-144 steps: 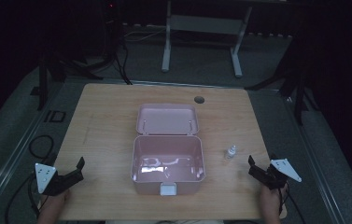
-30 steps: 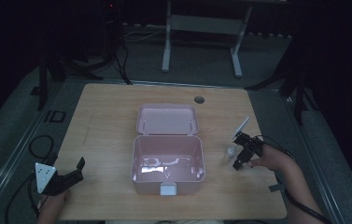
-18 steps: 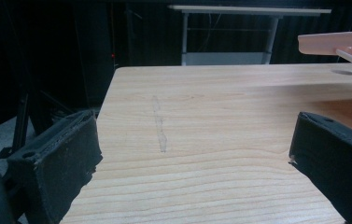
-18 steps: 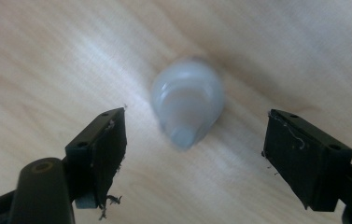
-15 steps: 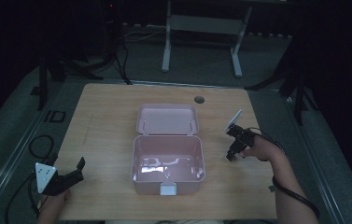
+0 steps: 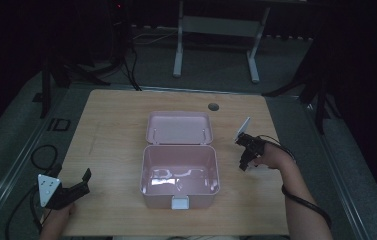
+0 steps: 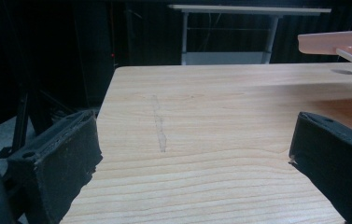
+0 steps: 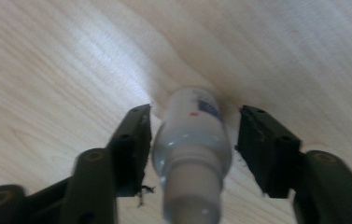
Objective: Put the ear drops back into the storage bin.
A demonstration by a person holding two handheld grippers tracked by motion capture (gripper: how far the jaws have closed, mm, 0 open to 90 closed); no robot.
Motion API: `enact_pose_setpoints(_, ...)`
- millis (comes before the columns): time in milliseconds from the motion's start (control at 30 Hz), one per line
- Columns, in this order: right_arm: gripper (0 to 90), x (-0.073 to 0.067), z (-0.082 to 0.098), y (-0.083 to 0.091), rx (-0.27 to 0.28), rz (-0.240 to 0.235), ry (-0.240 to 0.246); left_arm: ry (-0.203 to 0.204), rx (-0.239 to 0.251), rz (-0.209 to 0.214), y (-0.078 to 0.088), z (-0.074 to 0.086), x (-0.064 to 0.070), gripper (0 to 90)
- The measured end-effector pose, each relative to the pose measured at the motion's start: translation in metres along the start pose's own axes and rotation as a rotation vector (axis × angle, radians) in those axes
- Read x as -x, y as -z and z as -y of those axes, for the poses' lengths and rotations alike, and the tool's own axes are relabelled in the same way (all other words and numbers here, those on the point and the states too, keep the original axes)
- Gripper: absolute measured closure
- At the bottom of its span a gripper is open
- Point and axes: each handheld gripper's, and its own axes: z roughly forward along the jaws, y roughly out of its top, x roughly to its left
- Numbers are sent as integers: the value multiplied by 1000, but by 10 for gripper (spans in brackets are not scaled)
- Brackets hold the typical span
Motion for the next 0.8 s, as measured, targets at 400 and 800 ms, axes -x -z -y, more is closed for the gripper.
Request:
enact_pose_setpoints(400,594,-6,-2,0,-15,50,57,0,-1,-1,0,0,0,19)
enact_pose_setpoints(800,595,-30,12,6,-45,76,372,-1,-1,-3,0,0,0,20)
